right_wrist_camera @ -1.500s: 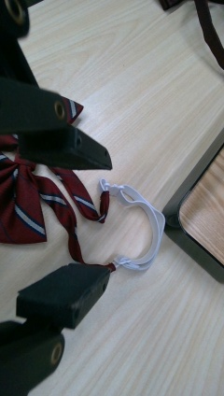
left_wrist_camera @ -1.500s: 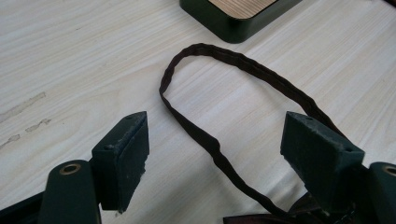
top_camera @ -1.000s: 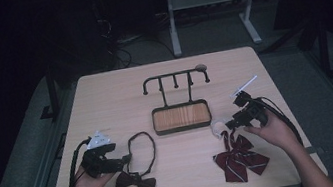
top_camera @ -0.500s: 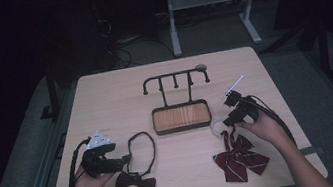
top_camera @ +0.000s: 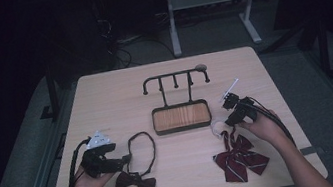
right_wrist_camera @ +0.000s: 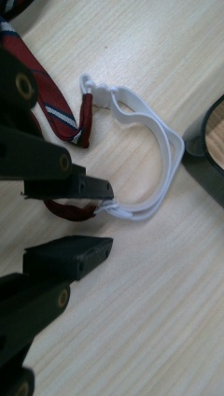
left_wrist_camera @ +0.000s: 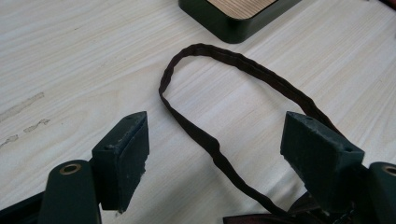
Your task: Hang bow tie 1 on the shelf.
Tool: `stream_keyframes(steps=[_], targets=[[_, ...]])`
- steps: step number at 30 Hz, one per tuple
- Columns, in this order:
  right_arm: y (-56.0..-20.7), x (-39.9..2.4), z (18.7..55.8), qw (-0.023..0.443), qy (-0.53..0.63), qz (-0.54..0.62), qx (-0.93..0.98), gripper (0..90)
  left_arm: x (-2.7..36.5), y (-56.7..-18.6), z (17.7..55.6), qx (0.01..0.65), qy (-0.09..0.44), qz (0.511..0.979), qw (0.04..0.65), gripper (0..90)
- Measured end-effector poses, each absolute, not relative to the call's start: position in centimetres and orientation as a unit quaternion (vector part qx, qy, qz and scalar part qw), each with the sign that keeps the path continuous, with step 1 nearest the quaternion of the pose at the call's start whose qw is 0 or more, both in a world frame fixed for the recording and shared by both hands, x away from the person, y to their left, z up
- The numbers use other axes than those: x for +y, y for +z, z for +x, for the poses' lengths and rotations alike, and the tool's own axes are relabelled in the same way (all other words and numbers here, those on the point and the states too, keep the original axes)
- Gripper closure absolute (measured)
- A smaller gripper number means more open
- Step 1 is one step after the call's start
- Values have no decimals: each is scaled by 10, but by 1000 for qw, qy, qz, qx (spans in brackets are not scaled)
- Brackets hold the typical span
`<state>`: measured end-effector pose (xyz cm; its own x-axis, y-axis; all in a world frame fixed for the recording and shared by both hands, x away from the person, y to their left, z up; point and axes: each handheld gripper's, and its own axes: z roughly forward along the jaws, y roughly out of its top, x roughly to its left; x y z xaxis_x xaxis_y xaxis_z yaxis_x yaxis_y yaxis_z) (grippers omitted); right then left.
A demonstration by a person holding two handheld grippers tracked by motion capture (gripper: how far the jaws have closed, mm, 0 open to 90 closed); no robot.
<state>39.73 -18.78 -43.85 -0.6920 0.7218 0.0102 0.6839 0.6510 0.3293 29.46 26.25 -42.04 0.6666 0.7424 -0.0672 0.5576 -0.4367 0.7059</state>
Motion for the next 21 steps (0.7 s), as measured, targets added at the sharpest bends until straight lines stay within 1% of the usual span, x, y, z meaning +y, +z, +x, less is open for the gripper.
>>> stream_keyframes(steps=[4, 5, 7, 8, 11, 21], targets=[[-439, -187, 397, 66, 148, 382, 910, 748, 263, -420, 295, 387, 126, 839, 361, 241], [-439, -186, 396, 68, 146, 380, 911, 768, 263, -420, 295, 387, 126, 839, 361, 241], [-439, -186, 396, 69, 145, 380, 911, 771, 263, -420, 295, 387, 126, 839, 361, 240], [-439, -185, 395, 71, 142, 377, 912, 804, 263, -420, 295, 387, 126, 839, 362, 241], [-439, -185, 394, 79, 141, 373, 914, 822, 263, -420, 294, 387, 126, 839, 362, 241], [-439, -186, 393, 75, 139, 370, 915, 829, 263, -420, 295, 384, 128, 840, 361, 241]])
